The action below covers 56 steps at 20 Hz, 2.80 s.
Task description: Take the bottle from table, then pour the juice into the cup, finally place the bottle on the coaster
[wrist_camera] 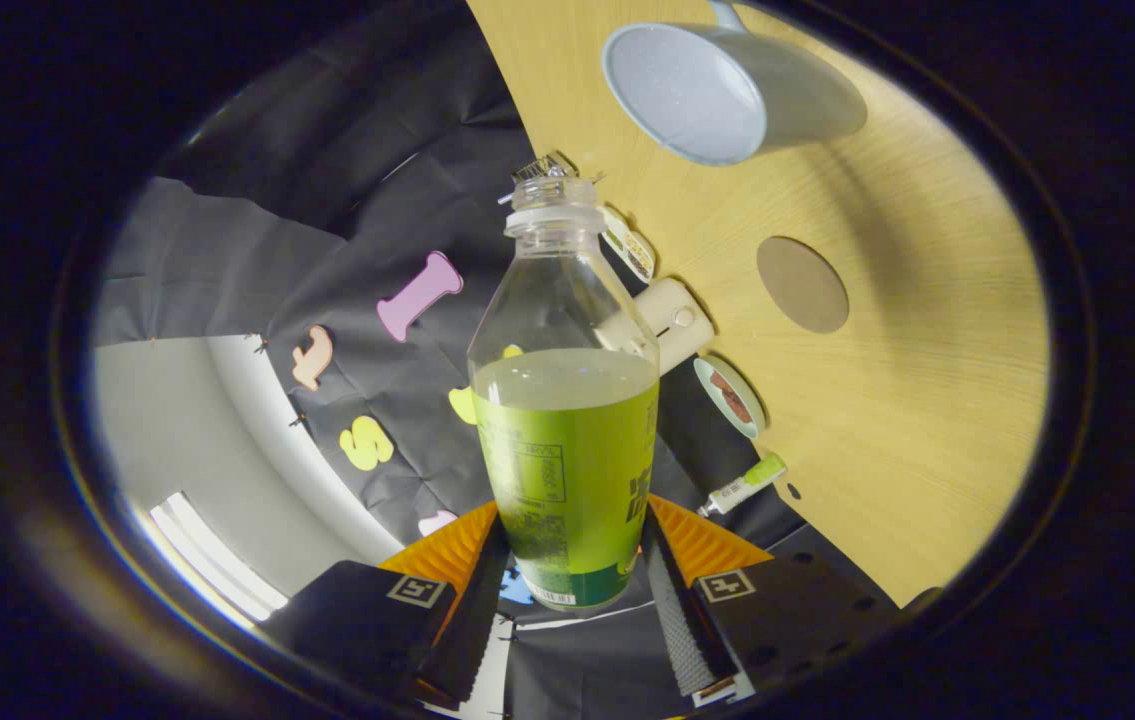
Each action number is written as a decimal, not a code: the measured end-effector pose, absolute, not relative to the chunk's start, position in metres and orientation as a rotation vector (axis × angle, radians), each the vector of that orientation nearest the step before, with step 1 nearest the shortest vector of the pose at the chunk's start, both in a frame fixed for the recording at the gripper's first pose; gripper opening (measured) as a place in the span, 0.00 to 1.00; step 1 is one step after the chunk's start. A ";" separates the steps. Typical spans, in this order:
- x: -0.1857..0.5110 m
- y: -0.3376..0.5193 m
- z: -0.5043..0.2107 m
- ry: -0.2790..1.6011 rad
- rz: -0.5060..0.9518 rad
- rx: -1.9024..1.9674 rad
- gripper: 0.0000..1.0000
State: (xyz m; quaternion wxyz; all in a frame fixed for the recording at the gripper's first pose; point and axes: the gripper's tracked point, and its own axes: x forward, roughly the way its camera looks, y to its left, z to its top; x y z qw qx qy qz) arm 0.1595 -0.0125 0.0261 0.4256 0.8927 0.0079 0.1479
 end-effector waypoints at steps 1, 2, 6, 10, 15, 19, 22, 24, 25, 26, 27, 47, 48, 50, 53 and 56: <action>0.159 -0.013 0.026 0.018 0.371 2.233 0.76; 0.159 -0.013 0.026 0.017 0.368 2.235 0.76; 0.159 -0.014 0.026 0.010 0.369 2.244 0.76; 0.159 -0.012 0.029 0.009 0.366 2.241 0.76; 0.158 -0.013 0.031 -0.006 0.362 2.241 0.76; 0.160 -0.012 0.031 -0.008 0.355 2.228 0.76; 0.161 -0.010 0.030 -0.007 0.349 2.205 0.76; 0.162 -0.003 0.026 0.015 0.341 2.153 0.76; 0.159 -0.001 0.023 0.025 0.334 2.124 0.76; 0.158 0.003 0.020 0.035 0.330 2.092 0.76; 0.154 0.006 0.015 0.050 0.323 2.052 0.76; 0.132 -0.013 -0.078 0.247 0.026 0.521 0.78; 0.134 -0.013 -0.079 0.251 0.013 0.473 0.77; 0.144 -0.014 -0.075 0.249 -0.018 0.369 0.77; 0.171 -0.015 -0.067 0.249 -0.058 0.225 0.78; 0.204 -0.012 -0.064 0.268 -0.075 0.110 0.78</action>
